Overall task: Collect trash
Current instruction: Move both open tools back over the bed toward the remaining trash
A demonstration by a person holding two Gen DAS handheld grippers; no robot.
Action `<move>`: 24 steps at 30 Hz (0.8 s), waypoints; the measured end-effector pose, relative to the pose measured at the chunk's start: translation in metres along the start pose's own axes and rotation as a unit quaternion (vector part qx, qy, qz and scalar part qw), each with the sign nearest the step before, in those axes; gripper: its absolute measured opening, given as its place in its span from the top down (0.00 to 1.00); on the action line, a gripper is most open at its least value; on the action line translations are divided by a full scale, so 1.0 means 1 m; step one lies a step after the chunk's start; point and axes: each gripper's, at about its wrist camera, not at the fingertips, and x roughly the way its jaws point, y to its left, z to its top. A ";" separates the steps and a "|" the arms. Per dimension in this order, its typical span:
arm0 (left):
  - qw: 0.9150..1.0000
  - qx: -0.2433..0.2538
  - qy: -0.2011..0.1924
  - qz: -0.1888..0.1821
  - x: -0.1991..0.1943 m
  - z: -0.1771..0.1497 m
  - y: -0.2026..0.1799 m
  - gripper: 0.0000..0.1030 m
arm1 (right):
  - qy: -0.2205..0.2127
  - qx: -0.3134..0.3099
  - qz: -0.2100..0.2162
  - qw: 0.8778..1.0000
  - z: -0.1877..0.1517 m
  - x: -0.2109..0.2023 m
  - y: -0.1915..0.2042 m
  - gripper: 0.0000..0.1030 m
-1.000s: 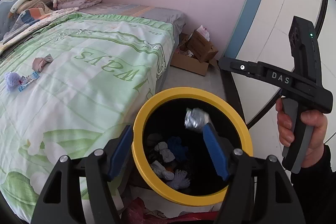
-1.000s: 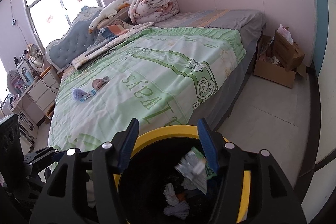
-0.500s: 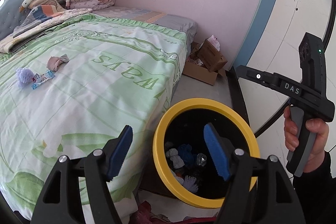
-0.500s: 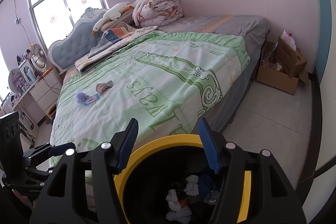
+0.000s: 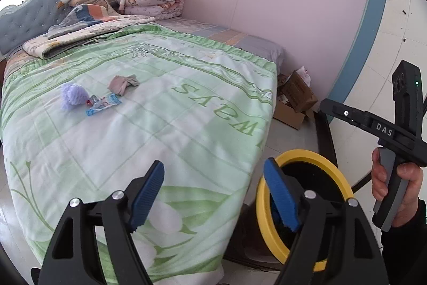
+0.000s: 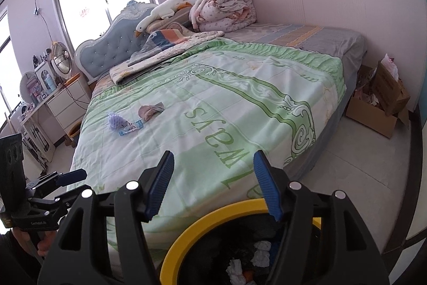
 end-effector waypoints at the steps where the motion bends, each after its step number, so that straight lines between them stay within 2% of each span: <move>1: 1.000 -0.002 -0.003 0.008 -0.001 0.002 0.006 0.28 | 0.002 -0.002 0.002 1.000 0.003 0.006 0.005 0.40; 9: 0.997 -0.050 -0.029 0.051 -0.008 0.019 0.069 0.26 | 0.023 -0.025 0.024 0.999 0.019 0.055 0.038 0.40; 17: 0.990 -0.094 -0.044 0.101 -0.005 0.037 0.139 0.26 | 0.051 -0.071 0.049 0.995 0.026 0.110 0.083 0.40; 24: 0.984 -0.116 -0.040 0.133 0.011 0.055 0.191 0.26 | 0.078 -0.114 0.064 0.988 0.029 0.160 0.126 0.40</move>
